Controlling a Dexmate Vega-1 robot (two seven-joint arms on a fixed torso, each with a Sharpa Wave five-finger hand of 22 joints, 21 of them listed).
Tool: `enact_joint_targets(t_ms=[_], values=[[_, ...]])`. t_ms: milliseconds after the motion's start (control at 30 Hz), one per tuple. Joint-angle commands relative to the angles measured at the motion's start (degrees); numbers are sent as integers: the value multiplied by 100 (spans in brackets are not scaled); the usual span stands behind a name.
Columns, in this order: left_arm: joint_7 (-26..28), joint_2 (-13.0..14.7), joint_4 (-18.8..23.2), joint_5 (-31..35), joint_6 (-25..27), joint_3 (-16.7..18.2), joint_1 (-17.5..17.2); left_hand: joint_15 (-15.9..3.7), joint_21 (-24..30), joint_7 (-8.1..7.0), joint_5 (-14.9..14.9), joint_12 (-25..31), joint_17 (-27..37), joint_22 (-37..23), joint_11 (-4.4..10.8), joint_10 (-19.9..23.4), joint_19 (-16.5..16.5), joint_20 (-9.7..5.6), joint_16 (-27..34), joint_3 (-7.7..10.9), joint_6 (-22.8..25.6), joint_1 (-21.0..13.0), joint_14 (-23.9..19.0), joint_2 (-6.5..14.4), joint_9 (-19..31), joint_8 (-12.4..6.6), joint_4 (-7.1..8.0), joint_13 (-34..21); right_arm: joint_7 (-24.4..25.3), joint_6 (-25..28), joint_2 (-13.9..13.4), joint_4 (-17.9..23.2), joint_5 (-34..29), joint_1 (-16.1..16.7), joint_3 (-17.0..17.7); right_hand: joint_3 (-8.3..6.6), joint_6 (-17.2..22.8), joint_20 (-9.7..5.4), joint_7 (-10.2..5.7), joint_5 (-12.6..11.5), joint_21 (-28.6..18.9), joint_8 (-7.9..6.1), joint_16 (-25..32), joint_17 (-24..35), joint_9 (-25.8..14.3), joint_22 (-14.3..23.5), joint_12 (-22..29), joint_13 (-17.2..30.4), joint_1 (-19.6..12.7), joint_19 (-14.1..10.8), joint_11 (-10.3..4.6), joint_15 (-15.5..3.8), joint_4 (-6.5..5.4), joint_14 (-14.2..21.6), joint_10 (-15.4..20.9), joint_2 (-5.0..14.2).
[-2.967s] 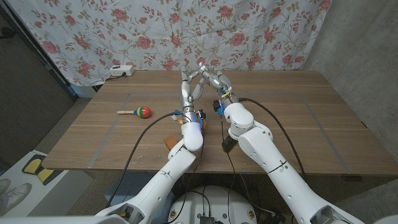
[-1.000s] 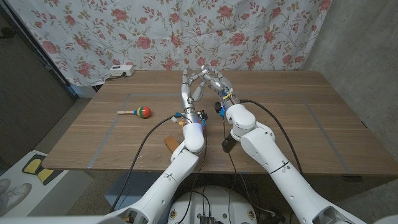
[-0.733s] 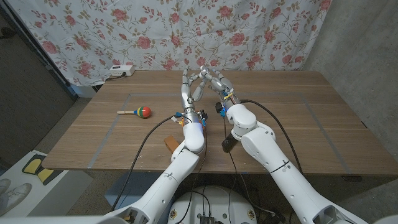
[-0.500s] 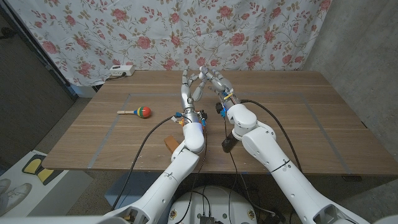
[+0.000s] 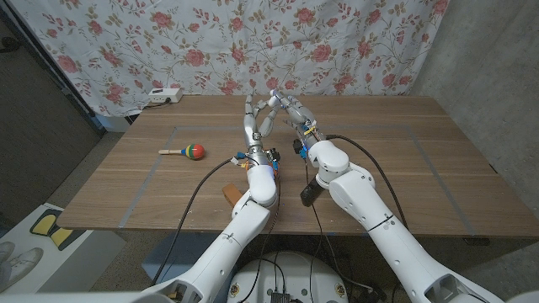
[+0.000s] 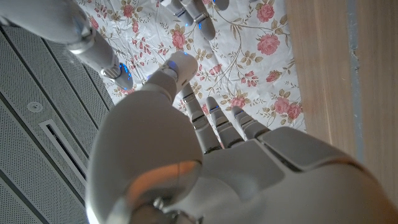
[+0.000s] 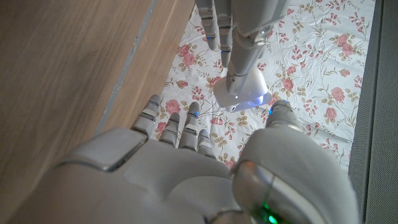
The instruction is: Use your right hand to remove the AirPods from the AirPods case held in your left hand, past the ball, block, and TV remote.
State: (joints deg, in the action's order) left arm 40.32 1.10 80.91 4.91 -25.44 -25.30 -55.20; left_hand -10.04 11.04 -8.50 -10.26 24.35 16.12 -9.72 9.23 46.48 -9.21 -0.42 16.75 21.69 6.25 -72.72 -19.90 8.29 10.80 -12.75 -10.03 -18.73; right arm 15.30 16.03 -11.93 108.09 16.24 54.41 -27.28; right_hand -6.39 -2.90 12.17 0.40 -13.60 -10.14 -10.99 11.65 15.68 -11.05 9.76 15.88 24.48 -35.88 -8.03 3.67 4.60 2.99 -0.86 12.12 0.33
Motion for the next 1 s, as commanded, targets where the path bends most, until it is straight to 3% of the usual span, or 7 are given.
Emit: enact_joint_targets(t_ms=[33, 167, 633, 733, 867, 900, 1000], values=[[-822, -25, 610, -1371, 144, 121, -279, -292, 29, -9, -25, 309, 28, -28, 351, 416, -33, -9, 46, -41, 43, -72, -300, -16, 33, 10, 5, -677, 19, 50, 11, -95, 94, 0, 173, 25, -68, 0, 11, 59, 6, -4, -10, 5, -19, 7, -40, -5, 79, 70, 5, 22, -2, -69, -64, 2], [-660, 119, 1008, -986, 274, 79, -419, -291, 42, -8, -25, 334, 68, -32, 350, 422, -59, 19, 65, -73, 163, -108, -303, -16, 37, -11, 15, -685, 85, 16, -5, -94, 136, 31, 322, 31, -76, -1, 13, 88, 2, -7, -4, 4, -20, 7, -60, -19, 102, 88, 8, 23, -8, -81, -74, 8], [-1428, 261, 1566, -2184, 539, 181, -575, -275, 62, 50, -21, 347, 126, -40, 343, 372, -107, 111, 96, -131, 210, -104, -310, -2, 43, 5, 55, -691, 151, -128, -121, -178, 308, 199, 647, 50, -97, -3, 15, 172, -12, -16, 10, -3, -20, 7, -118, -60, 168, 130, 33, -8, -24, -129, -107, 19], [-1342, 319, 1621, -2042, 577, 177, -571, -293, 89, 53, -22, 383, 183, -46, 333, 313, -180, 102, 164, -172, 265, -105, -417, 25, 49, 13, 74, -734, 147, -126, -162, -179, 339, 216, 705, 50, -96, -3, 17, 186, -13, -19, 17, -5, -20, 7, -123, -68, 173, 138, 33, -14, -24, -124, -100, 23], [-1713, 413, 1715, -2759, 776, 240, -563, -309, 94, 58, -28, 422, 215, -49, 328, 282, -202, 119, 207, -198, 297, -153, -513, 19, 55, 26, 53, -762, 183, -137, -184, -186, 388, 264, 791, 51, -94, -3, 16, 198, -14, -22, 22, -7, -20, 8, -130, -75, 179, 148, 35, -10, -23, -123, -97, 25], [-1702, 421, 1713, -2810, 792, 242, -562, -310, 94, 24, -30, 434, 225, -52, 327, 267, -204, 131, 209, -210, 399, -170, -521, 18, 59, -4, 49, -768, 185, -130, -194, -188, 402, 271, 810, 51, -91, -3, 17, 200, -15, -24, 23, -8, -20, 8, -131, -77, 180, 149, 39, -9, -23, -123, -96, 26], [-1811, 451, 1629, -3048, 767, 230, -513, -291, 84, -84, -38, 564, 312, -66, 339, 150, -172, 142, 165, -359, 1694, -252, -471, 55, 189, -393, 80, -754, 219, -131, -203, -192, 423, 297, 852, 51, -94, -4, 14, 211, -17, -25, 27, -10, -20, 8, -135, -83, 184, 153, 33, -12, -22, -123, -88, 30]])
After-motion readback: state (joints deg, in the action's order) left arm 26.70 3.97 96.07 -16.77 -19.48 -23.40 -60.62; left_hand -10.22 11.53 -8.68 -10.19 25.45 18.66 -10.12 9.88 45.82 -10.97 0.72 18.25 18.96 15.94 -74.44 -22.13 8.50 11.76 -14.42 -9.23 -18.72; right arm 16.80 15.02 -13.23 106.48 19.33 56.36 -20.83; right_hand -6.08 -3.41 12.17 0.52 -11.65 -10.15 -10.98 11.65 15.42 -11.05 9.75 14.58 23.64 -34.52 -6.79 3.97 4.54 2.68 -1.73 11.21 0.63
